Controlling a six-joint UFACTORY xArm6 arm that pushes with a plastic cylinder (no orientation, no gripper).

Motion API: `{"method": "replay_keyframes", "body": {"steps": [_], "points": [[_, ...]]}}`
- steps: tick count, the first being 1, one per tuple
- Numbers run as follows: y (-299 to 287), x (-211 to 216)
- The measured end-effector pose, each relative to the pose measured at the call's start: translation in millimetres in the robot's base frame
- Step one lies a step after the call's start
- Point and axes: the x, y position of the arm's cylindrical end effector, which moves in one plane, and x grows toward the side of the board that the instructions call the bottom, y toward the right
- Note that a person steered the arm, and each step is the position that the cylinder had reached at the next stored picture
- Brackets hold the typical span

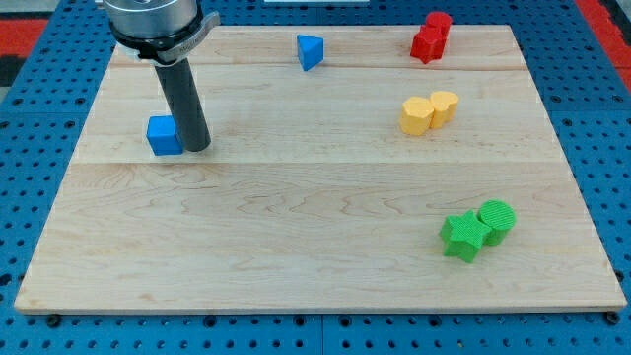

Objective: Place the red circle on top of the blue triangle

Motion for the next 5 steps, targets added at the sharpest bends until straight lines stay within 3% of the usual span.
{"method": "replay_keyframes", "body": {"steps": [3,5], "points": [[40,-40],[62,-45]]}}
